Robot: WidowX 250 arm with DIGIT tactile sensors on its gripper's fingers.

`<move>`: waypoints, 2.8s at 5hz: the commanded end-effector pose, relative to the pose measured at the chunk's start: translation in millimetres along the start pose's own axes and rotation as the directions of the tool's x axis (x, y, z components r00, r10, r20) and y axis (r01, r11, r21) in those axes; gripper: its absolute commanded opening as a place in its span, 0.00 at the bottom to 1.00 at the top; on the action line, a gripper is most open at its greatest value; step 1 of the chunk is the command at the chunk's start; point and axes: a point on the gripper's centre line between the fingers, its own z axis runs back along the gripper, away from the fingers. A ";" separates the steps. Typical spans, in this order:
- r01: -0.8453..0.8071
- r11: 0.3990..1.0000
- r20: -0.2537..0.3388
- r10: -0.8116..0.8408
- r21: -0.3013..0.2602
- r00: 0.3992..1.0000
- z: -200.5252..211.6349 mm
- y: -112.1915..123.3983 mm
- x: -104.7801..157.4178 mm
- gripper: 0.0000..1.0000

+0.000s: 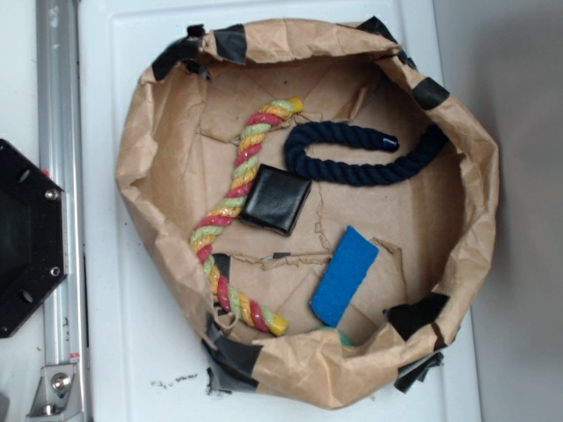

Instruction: Grab the blue rope.

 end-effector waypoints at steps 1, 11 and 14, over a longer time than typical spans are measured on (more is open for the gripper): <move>0.000 1.000 0.000 0.000 0.000 1.000 0.0 0.0 0.0 1.00; 0.230 0.967 -0.038 -0.236 -0.112 0.971 -248.5 15.8 155.9 0.00; 0.329 0.884 0.072 -0.324 -0.333 0.943 -219.7 -31.4 150.7 0.00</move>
